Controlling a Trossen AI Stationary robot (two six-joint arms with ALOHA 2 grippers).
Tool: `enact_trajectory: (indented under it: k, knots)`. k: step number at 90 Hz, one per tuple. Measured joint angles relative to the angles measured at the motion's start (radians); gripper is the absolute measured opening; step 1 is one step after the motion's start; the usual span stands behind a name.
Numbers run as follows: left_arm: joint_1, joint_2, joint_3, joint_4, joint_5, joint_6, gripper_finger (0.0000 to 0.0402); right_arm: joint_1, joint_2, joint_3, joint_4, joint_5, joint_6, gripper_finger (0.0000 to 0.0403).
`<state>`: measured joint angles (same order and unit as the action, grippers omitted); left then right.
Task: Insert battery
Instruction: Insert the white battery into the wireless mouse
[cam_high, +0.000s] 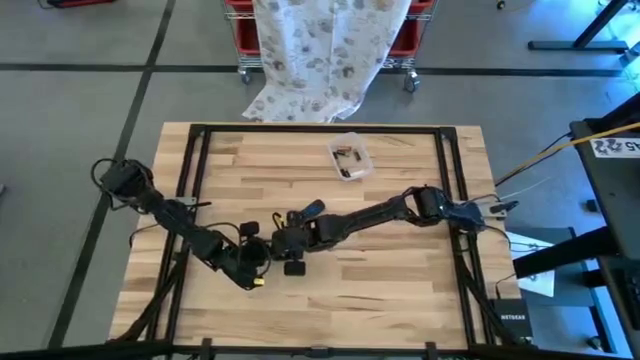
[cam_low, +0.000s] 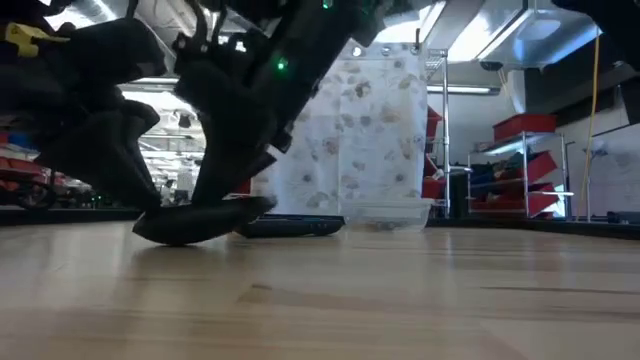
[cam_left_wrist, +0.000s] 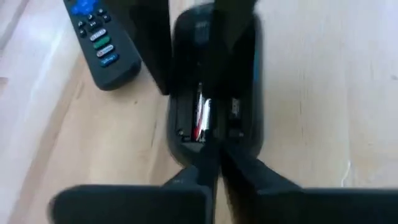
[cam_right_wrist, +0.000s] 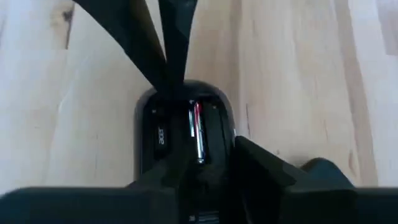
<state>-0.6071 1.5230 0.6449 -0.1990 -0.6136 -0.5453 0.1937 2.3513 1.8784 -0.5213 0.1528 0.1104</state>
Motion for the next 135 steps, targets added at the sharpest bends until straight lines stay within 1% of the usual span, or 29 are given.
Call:
enact_trajectory:
  k: [9,15,25,34,44,59,73,93,98,102,106,112,118,126,135]
  knots:
    - [0.0,0.0,0.0,0.004,-0.004,-0.003,0.0,-0.001,0.003,0.0,0.002,-0.006,-0.002,0.0023]
    - [0.0,0.0,0.0,0.003,-0.005,-0.001,0.0,0.0,0.008,0.0,0.0,-0.014,-0.005,0.0007]
    - [0.0,0.0,0.0,0.007,-0.008,-0.004,0.0,0.002,0.017,0.002,-0.003,-0.008,-0.005,0.0012]
    - [0.0,0.0,0.002,0.007,-0.01,-0.015,0.0,0.003,0.028,0.004,0.0,-0.004,-0.005,0.0008]
    - [-0.001,-0.013,0.002,-0.001,-0.011,-0.028,0.0,0.005,0.013,0.001,-0.013,0.009,0.014,0.0002]
    - [-0.003,-0.063,0.01,-0.007,-0.012,-0.034,0.0,0.023,-0.027,-0.004,-0.039,0.03,0.012,0.0009]
    - [-0.01,-0.118,0.011,-0.006,-0.021,-0.038,0.0,0.068,-0.088,-0.003,-0.066,0.073,-0.013,0.0012]
    - [-0.049,-0.188,0.012,-0.036,-0.032,-0.066,0.0,0.138,-0.105,-0.009,-0.092,0.11,-0.062,0.0013]
    - [-0.067,-0.203,0.012,-0.069,-0.047,-0.097,0.0,0.149,-0.106,-0.04,-0.087,0.125,-0.038,0.0013]
    - [-0.086,-0.213,0.012,-0.099,-0.067,-0.127,0.0,0.158,-0.106,-0.072,-0.076,0.163,-0.012,0.0013]
    - [-0.11,-0.225,0.012,-0.119,-0.099,-0.16,0.0,0.176,-0.108,-0.109,-0.038,0.23,0.019,0.0013]
    - [-0.145,-0.25,0.012,-0.133,-0.132,-0.189,0.0,0.209,-0.133,-0.186,0.073,0.341,0.044,0.0013]
    - [-0.181,-0.291,0.003,-0.119,-0.144,-0.211,0.0,0.247,-0.186,-0.267,0.162,0.409,0.068,0.0013]
    - [-0.213,-0.383,-0.021,-0.087,-0.164,-0.24,0.0,0.281,-0.284,-0.391,0.211,0.424,0.126,0.0013]
    - [-0.226,-0.529,-0.072,-0.023,-0.168,-0.208,0.0,0.294,-0.41,-0.546,0.265,0.432,0.191,0.0012]
